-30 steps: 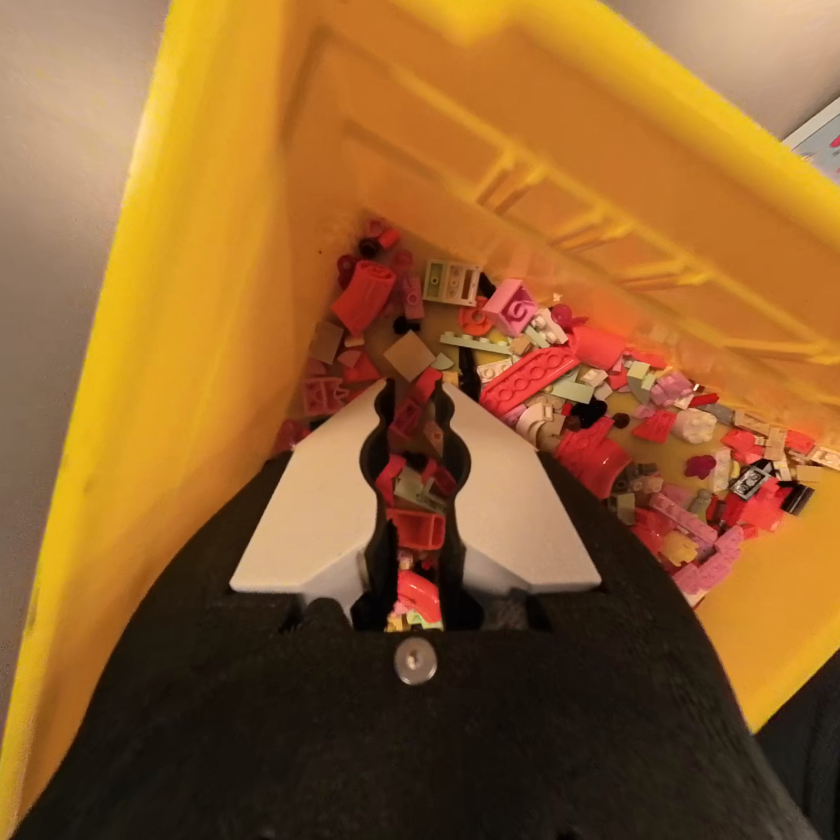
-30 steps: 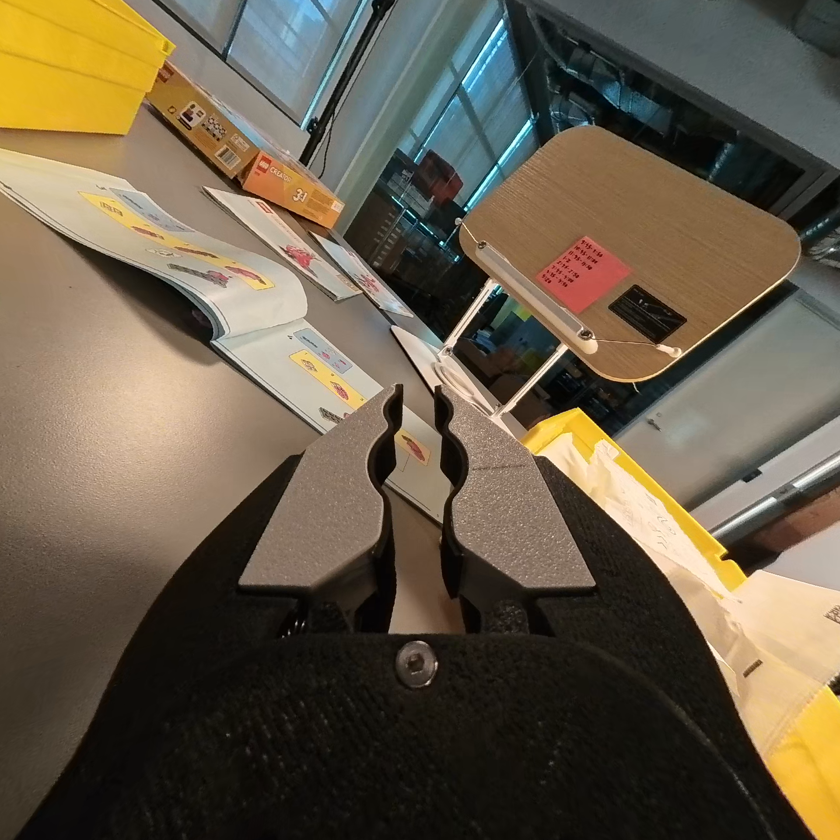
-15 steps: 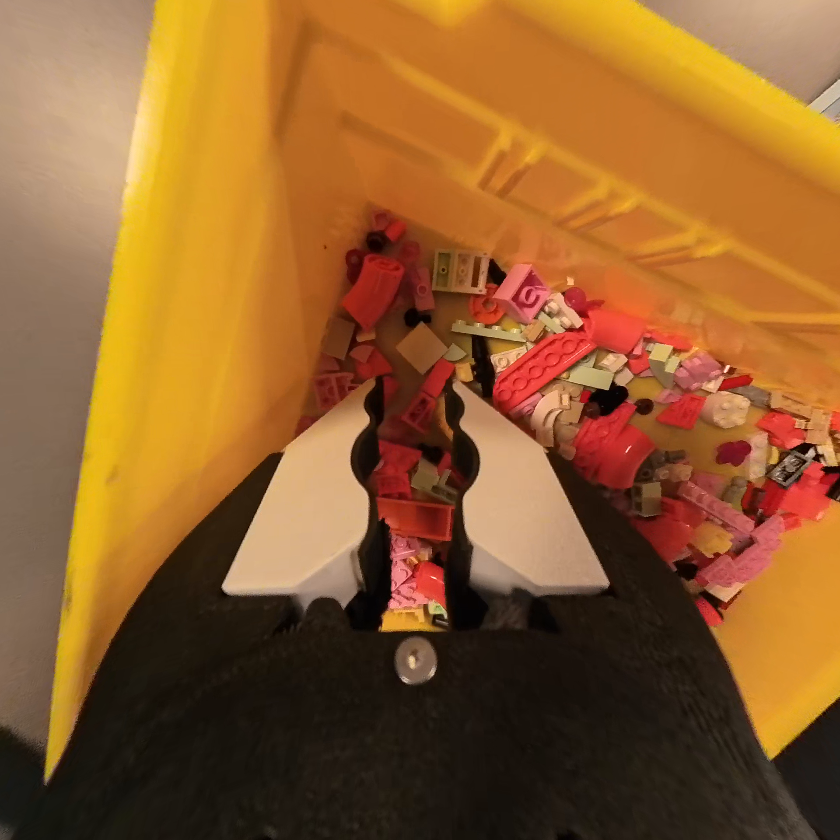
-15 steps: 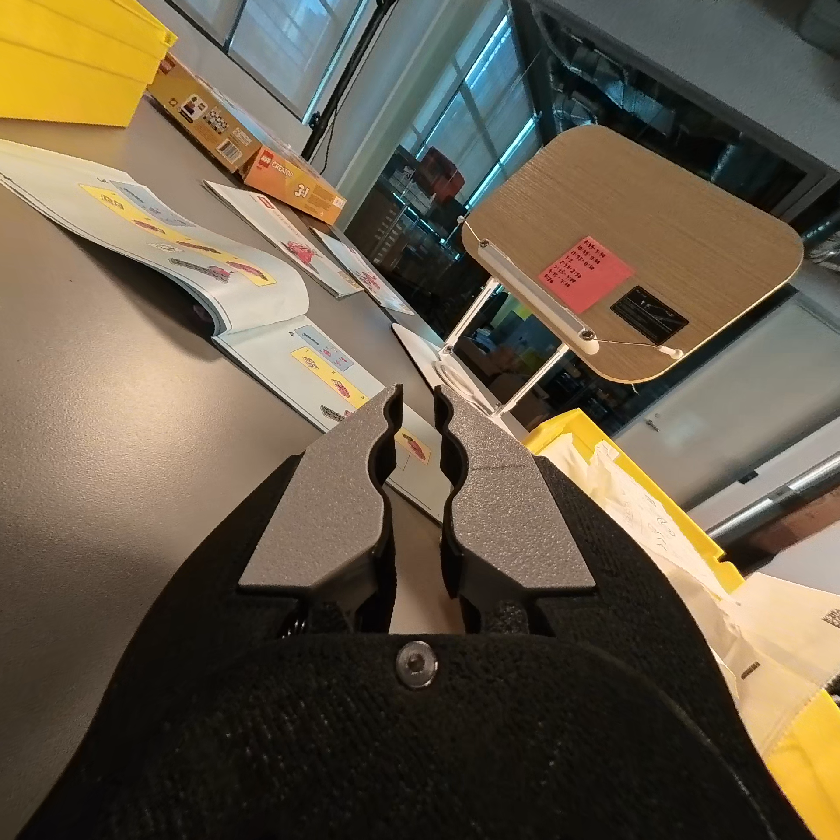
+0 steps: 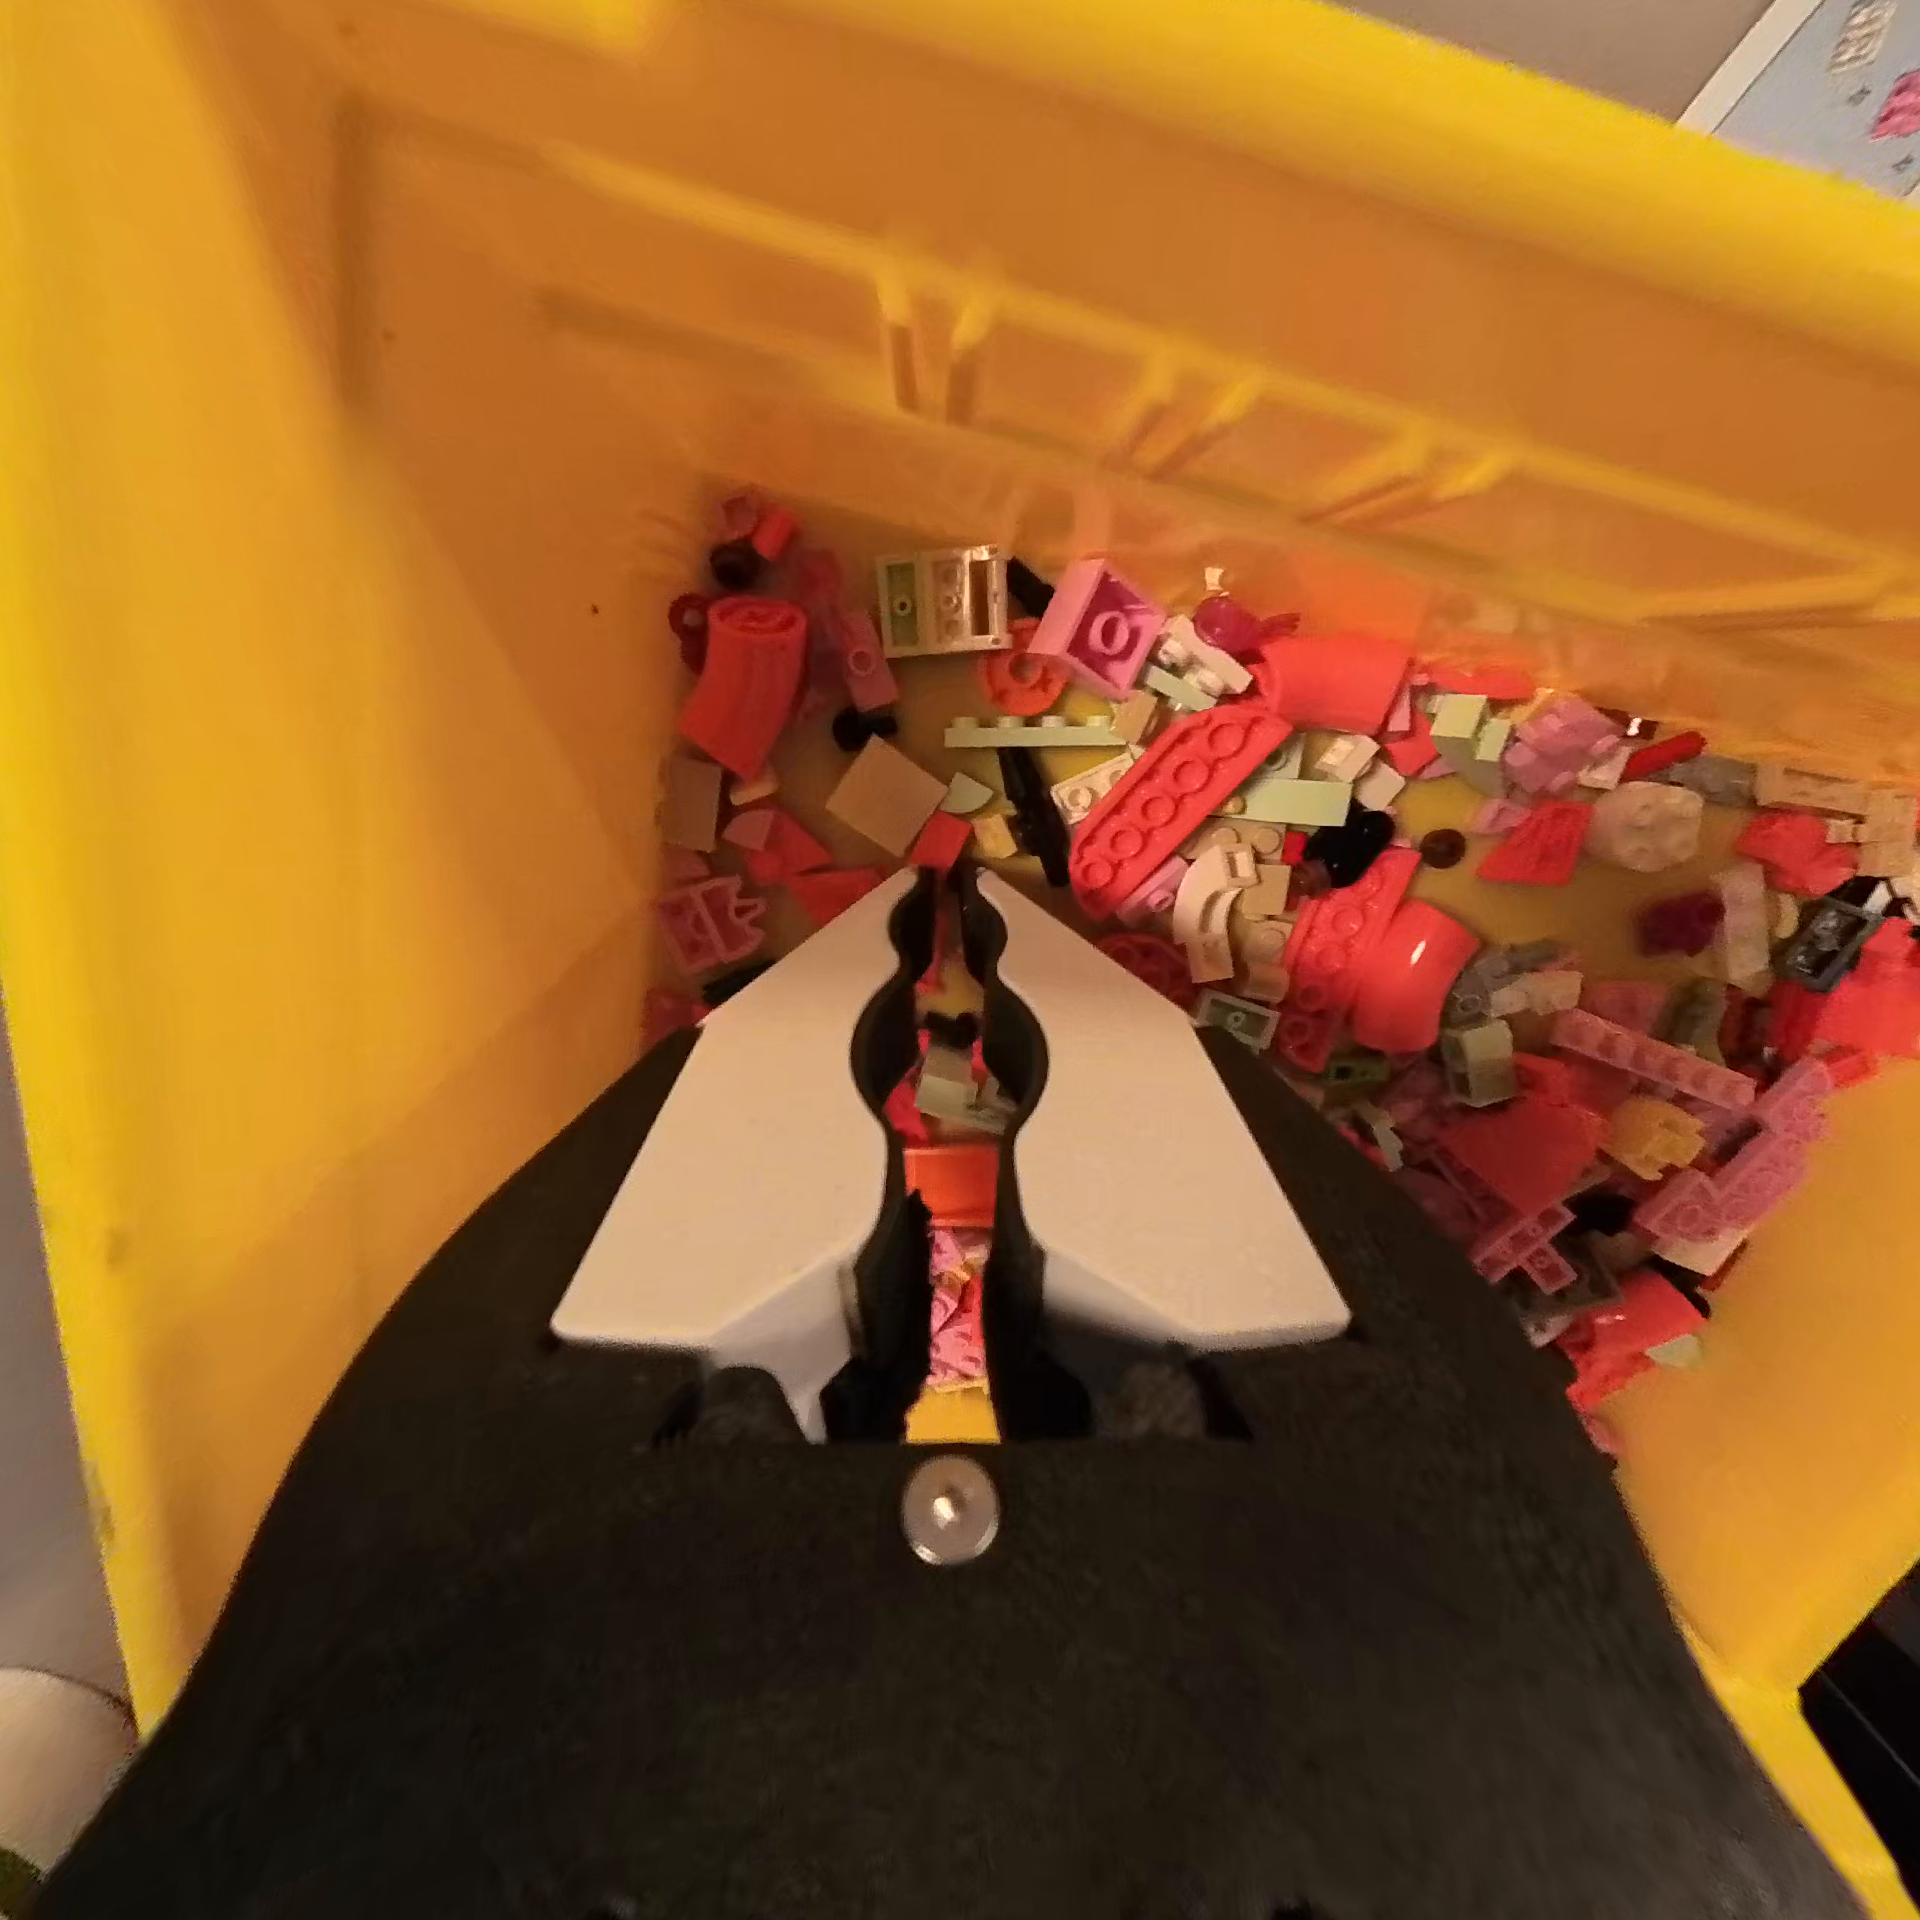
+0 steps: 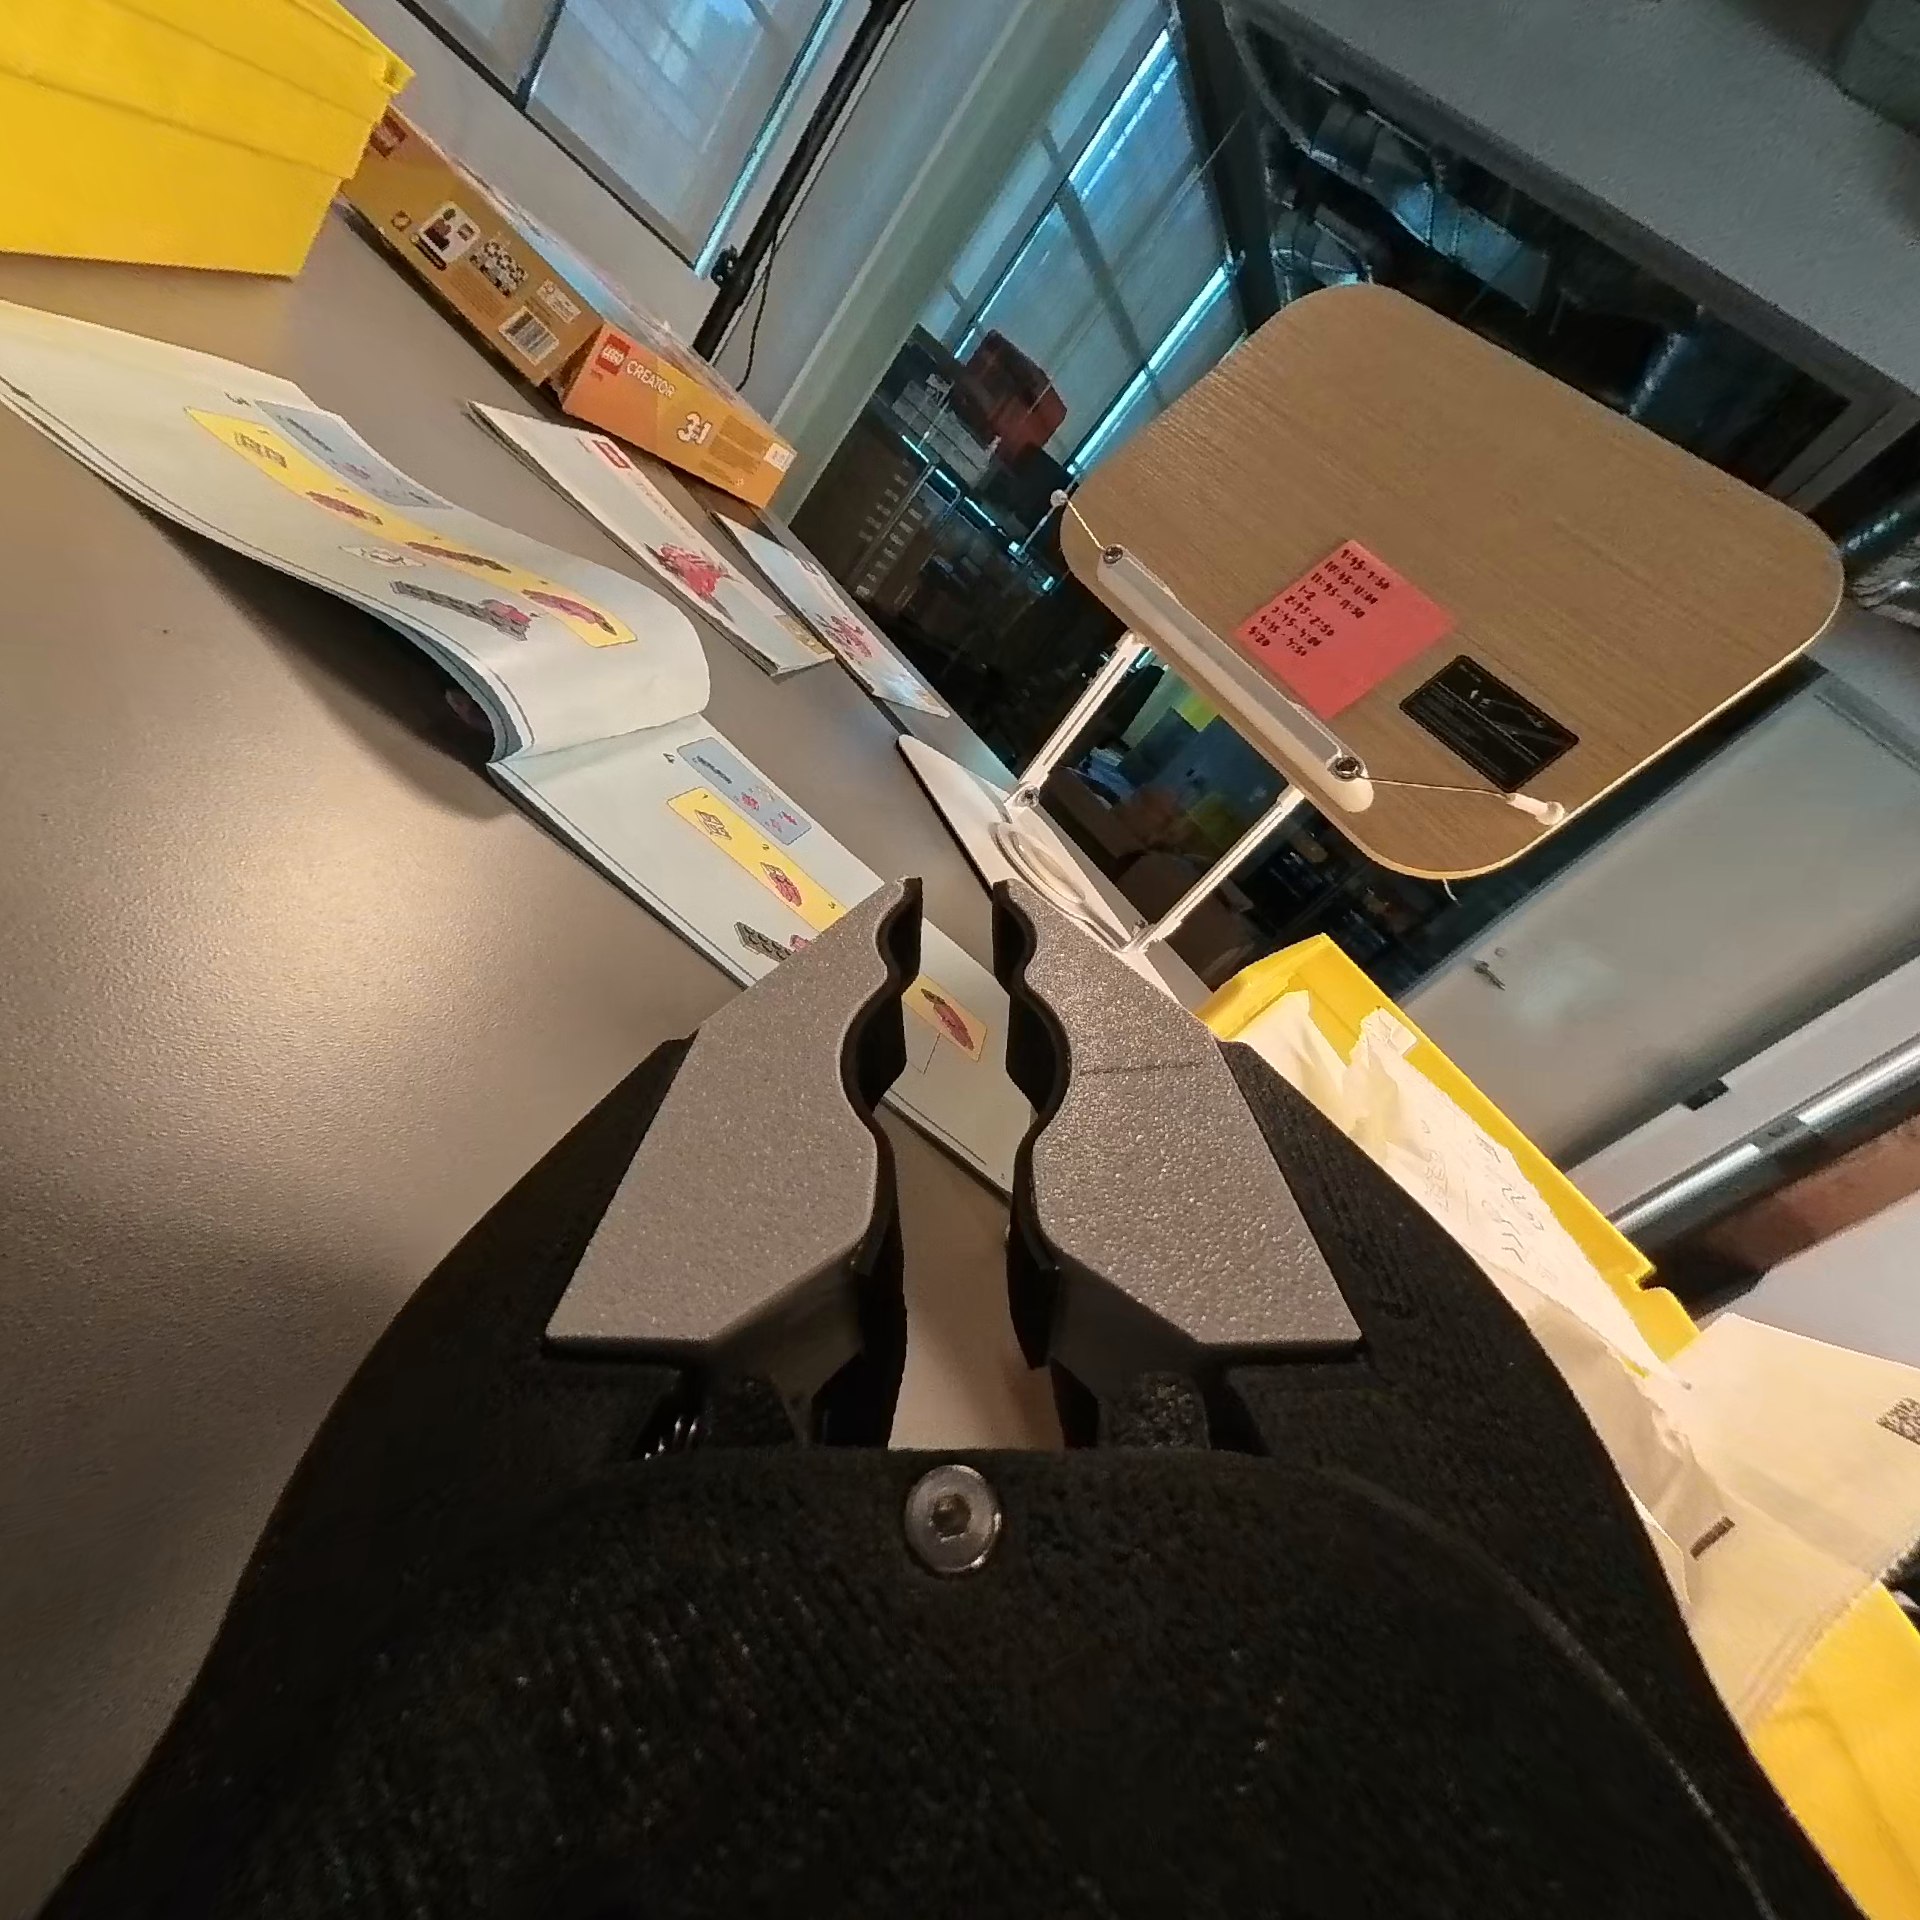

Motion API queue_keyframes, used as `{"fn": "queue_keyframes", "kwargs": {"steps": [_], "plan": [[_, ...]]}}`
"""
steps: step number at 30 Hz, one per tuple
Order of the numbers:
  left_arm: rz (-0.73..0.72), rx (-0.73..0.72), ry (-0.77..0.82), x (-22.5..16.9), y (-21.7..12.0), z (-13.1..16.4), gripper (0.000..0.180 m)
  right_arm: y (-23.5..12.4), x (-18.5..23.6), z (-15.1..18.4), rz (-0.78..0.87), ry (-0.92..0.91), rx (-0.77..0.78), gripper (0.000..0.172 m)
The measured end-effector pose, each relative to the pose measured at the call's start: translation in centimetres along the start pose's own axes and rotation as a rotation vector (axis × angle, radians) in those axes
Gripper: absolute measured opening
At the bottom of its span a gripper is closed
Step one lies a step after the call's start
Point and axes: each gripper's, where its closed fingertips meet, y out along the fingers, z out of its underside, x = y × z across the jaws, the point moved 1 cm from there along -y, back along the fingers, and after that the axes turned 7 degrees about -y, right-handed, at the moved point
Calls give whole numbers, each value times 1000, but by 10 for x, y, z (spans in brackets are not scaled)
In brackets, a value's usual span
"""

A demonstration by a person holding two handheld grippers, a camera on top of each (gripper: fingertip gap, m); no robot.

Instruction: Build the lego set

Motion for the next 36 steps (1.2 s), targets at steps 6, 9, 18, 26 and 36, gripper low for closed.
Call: {"fn": "queue_keyframes", "kwargs": {"steps": [6, 9, 18, 26, 36], "plan": [[132, 17, -74, -10, -2, 9, 7, 0, 0, 0, -2, -4, 0, 11], [110, -39, -94, -2, -7, 6, 9, 0, 1, 0, -3, -4, 1, 11], [112, -81, -61, -1, -5, -1, 11, 1, 1, 0, -3, -8, 5, 11], [102, -60, -50, 0, 1, -1, 12, 1, 1, 0, -4, -11, 5, 11], [96, -58, -29, -1, 0, 0, 6, 0, 2, -1, -6, -8, 1, 11]]}}
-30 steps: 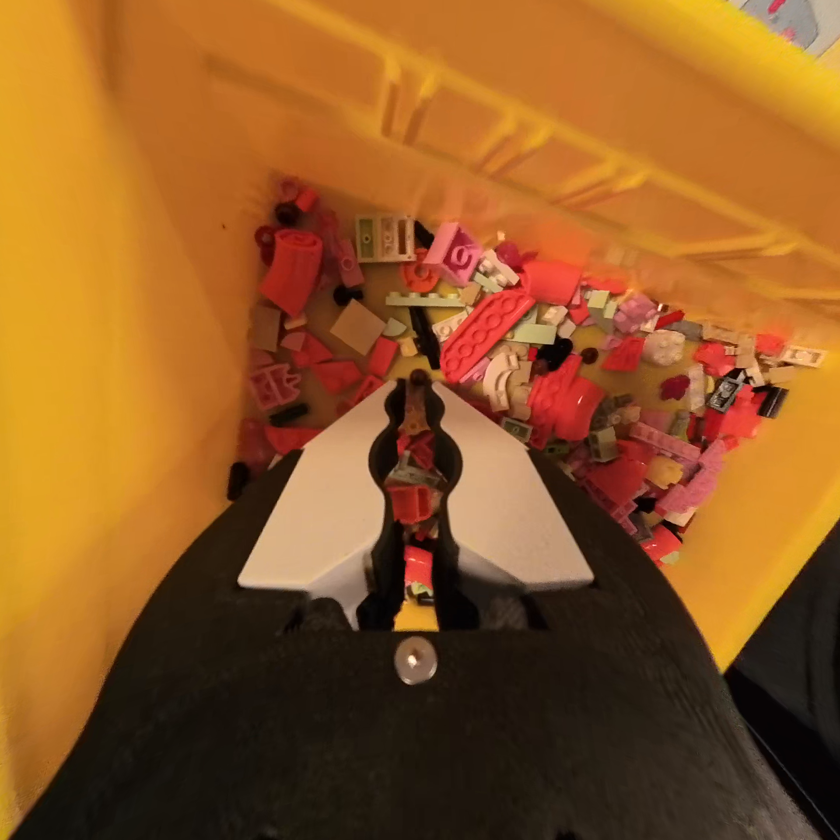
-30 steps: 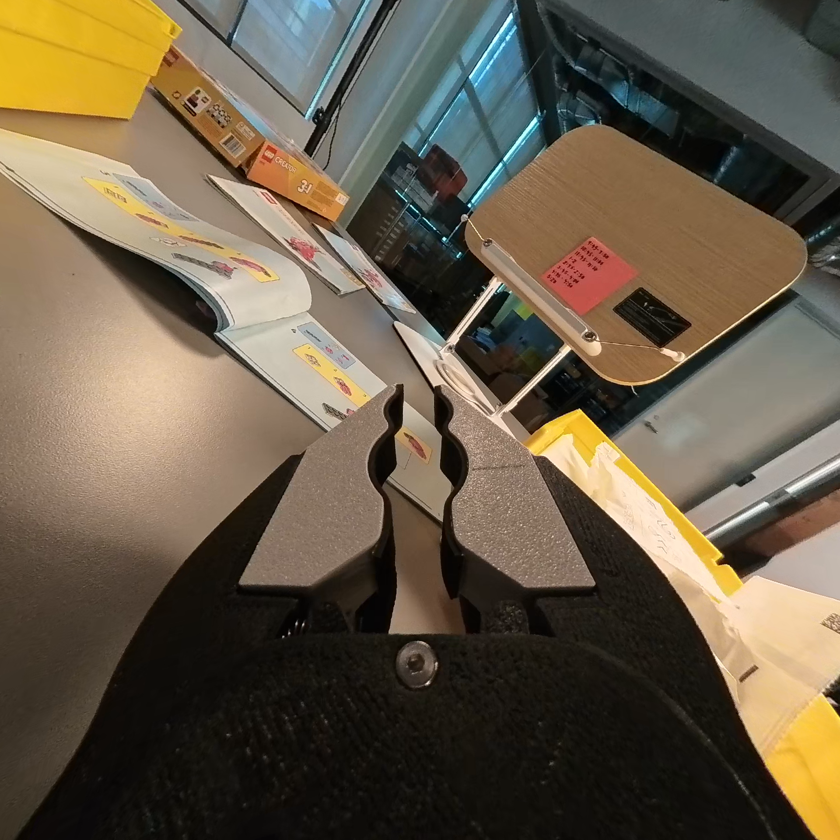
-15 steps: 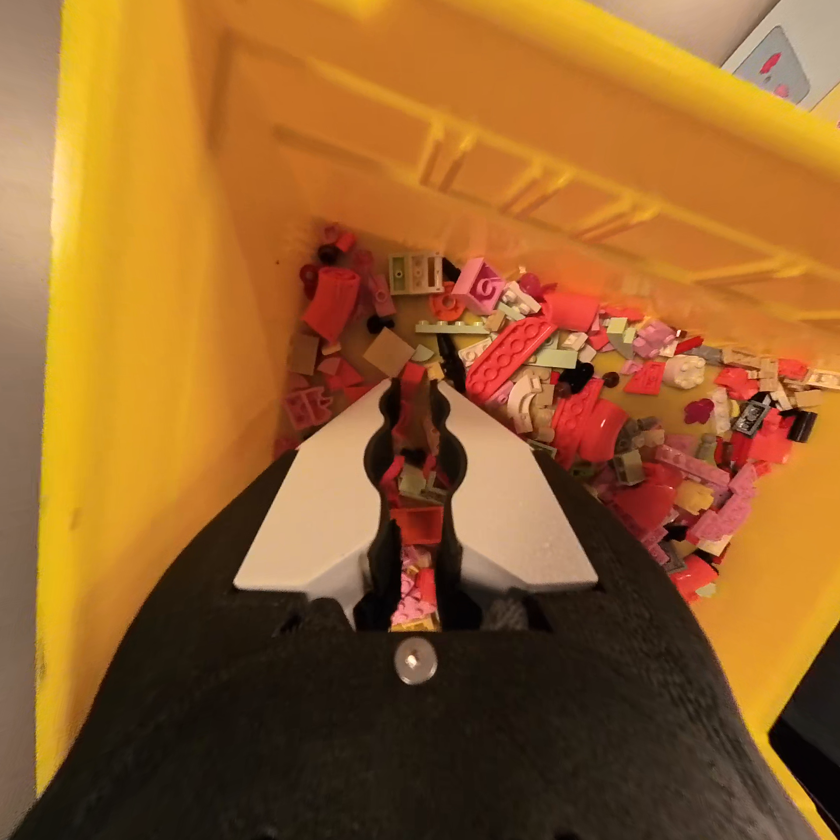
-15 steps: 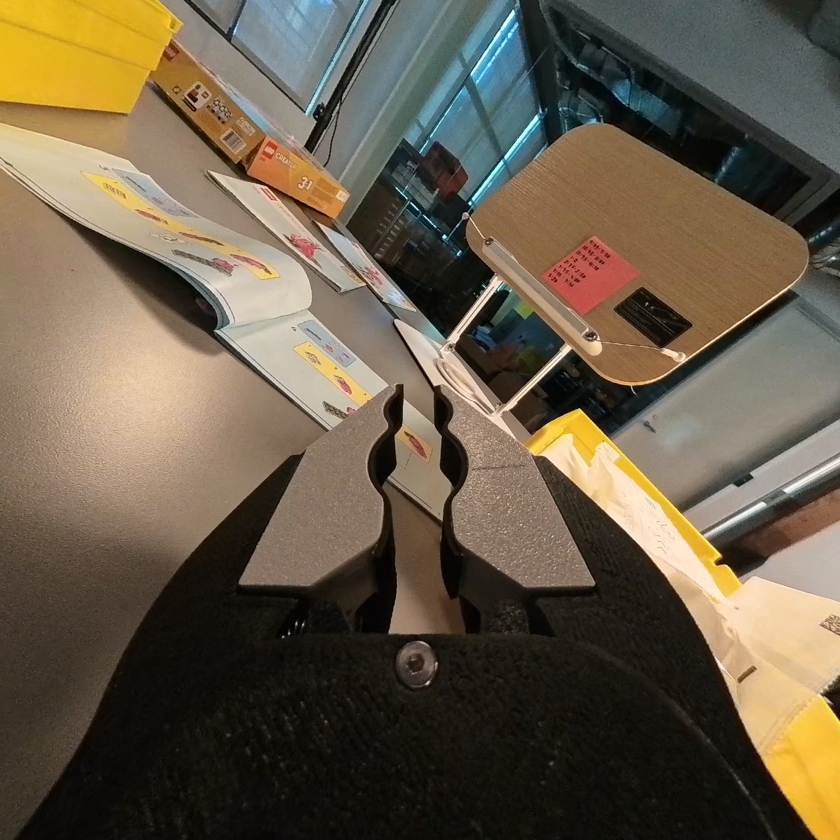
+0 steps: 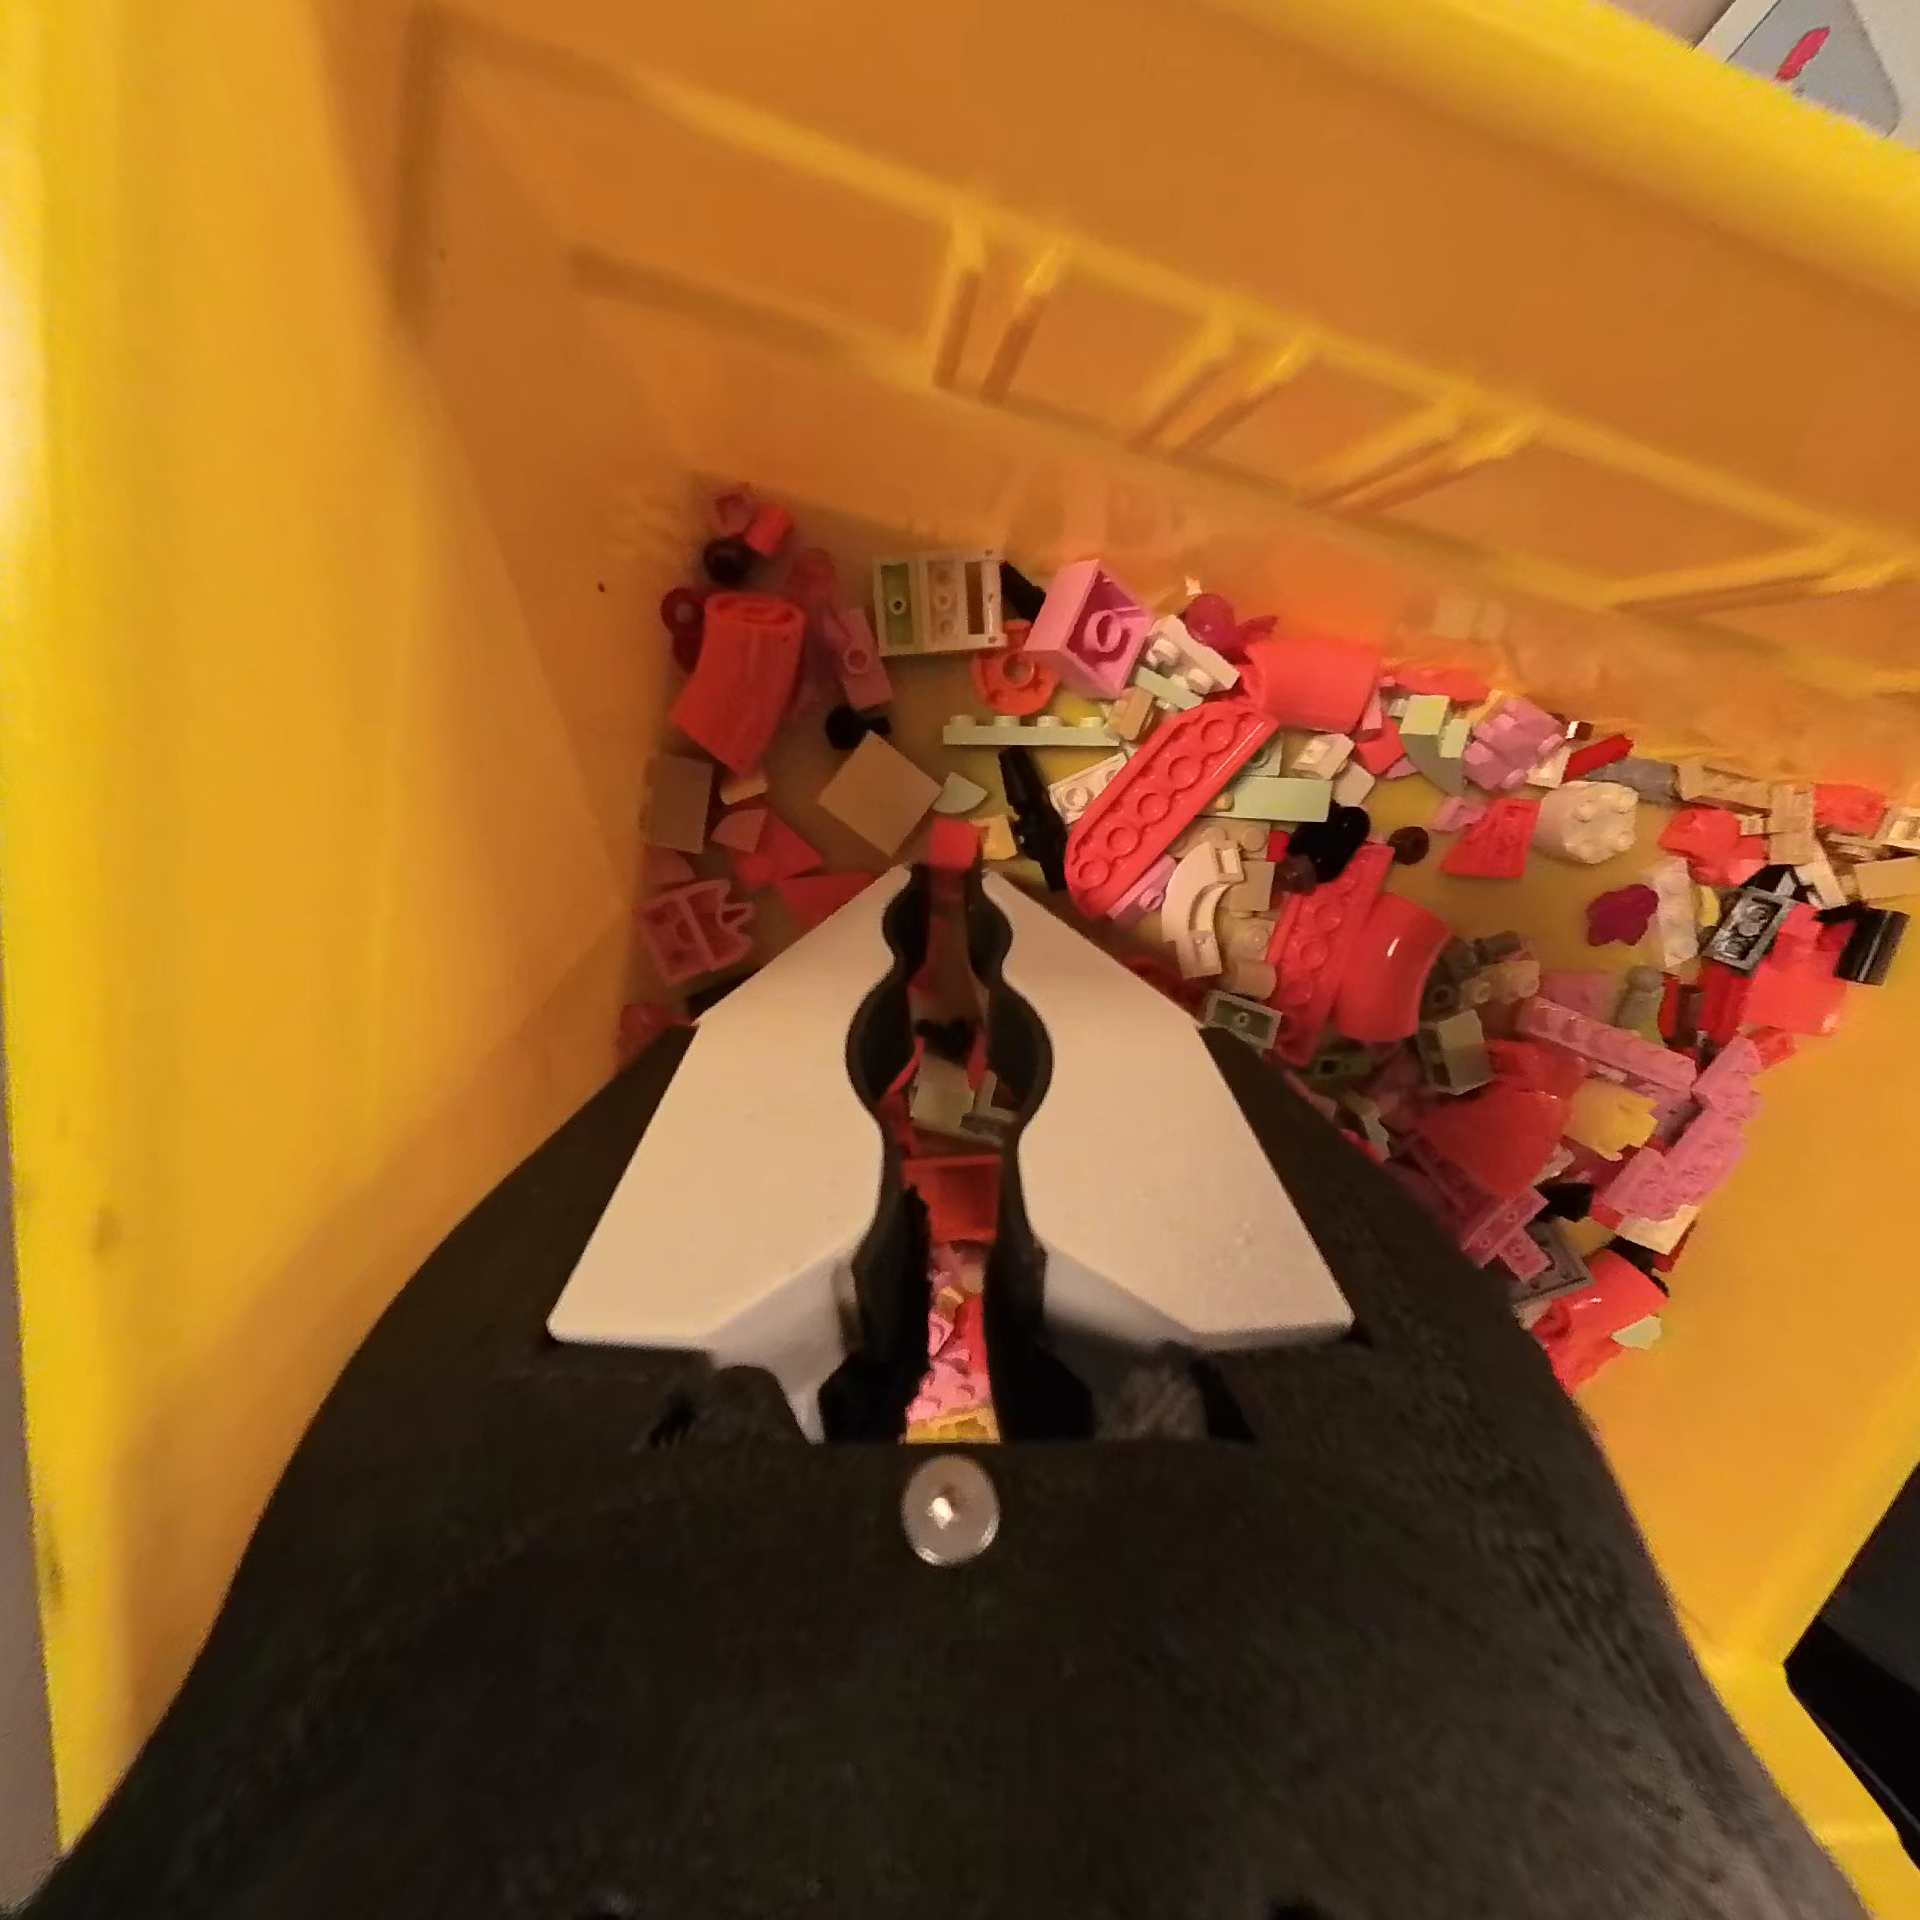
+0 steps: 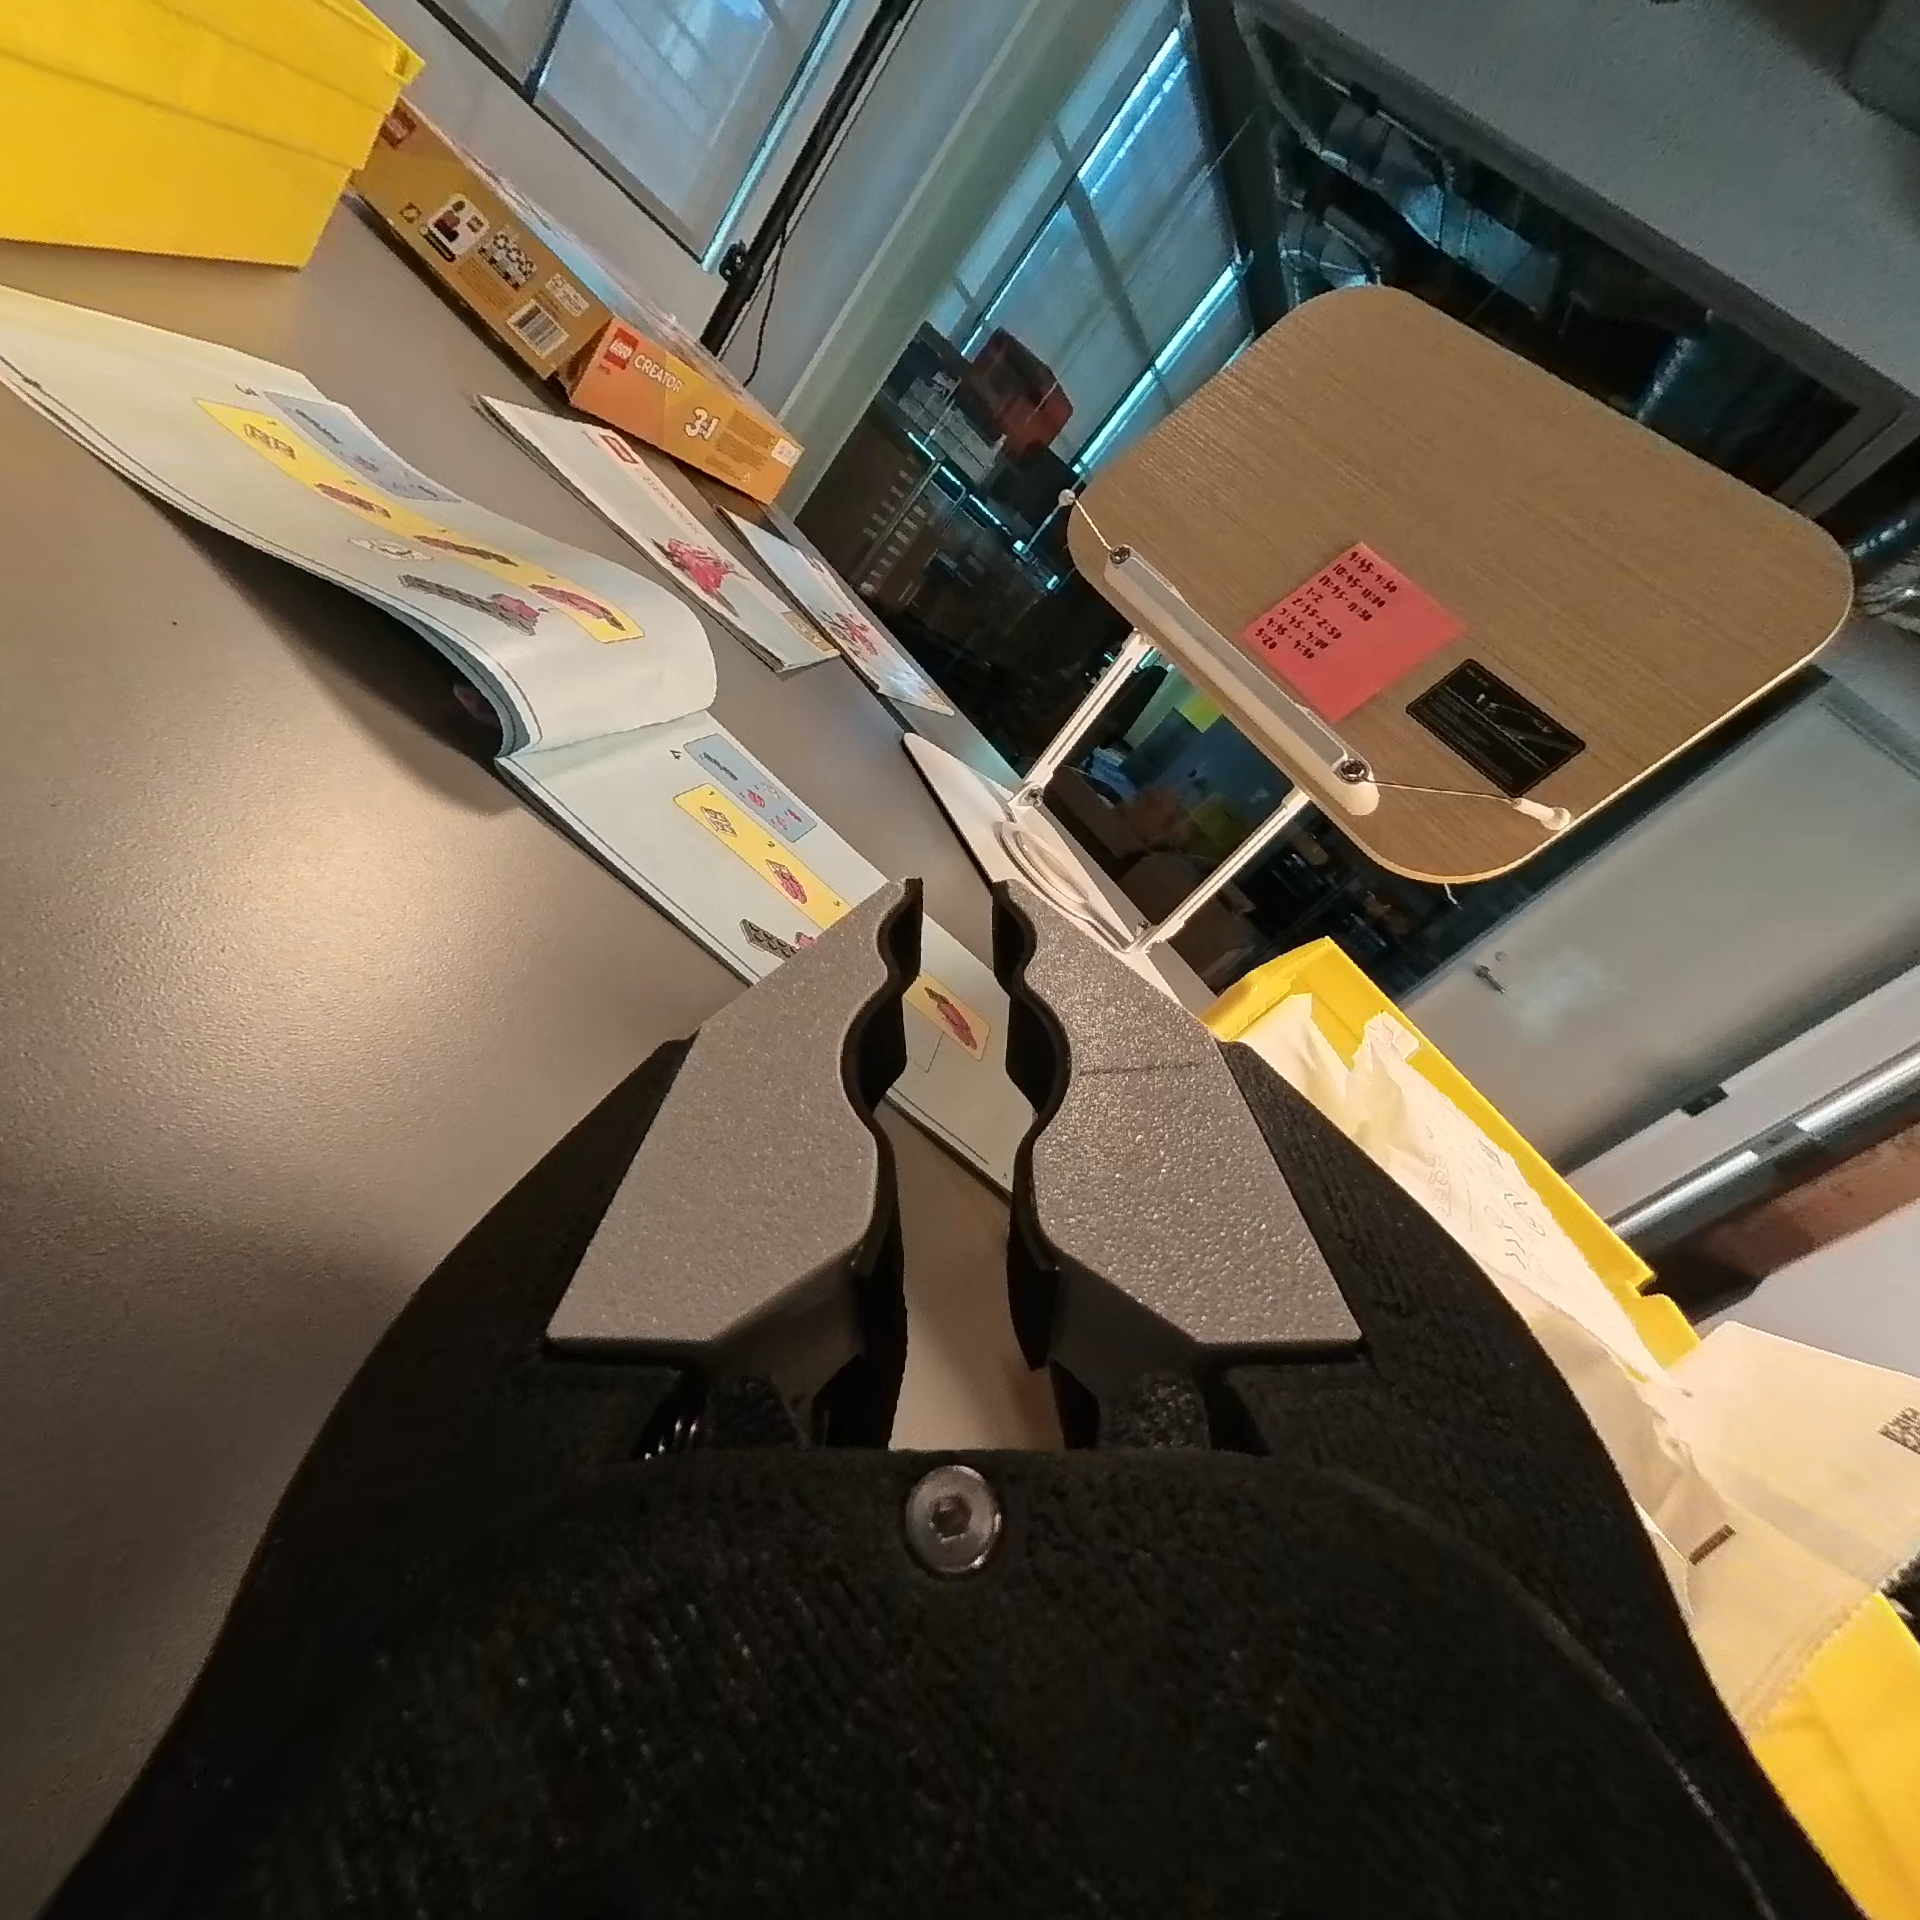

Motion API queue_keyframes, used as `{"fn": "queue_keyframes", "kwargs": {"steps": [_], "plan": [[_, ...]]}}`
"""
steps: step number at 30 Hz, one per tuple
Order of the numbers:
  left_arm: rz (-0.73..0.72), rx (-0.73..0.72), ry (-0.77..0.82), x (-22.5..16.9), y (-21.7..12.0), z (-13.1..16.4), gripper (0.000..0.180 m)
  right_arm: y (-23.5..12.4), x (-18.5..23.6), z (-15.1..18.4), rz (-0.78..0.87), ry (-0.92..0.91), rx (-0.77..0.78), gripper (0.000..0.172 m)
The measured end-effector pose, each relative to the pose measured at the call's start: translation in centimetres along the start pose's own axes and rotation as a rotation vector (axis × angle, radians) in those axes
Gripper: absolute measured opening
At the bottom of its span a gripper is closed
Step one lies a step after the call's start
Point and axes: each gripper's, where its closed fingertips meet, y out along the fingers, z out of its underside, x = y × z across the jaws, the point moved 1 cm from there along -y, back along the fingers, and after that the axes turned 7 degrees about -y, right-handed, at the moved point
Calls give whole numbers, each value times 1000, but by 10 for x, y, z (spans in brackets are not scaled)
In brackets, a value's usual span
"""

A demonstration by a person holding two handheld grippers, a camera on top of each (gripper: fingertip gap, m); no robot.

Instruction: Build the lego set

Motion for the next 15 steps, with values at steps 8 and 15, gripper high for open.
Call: {"fn": "queue_keyframes", "kwargs": {"steps": [8, 15], "plan": [[-38, -52, 5, 4, -9, -4, 0, 0, 1, -1, -6, 3, -5, 11], [-11, -9, -39, 0, 2, -1, 13, 0, 2, -1, -8, 1, -5, 11]]}}
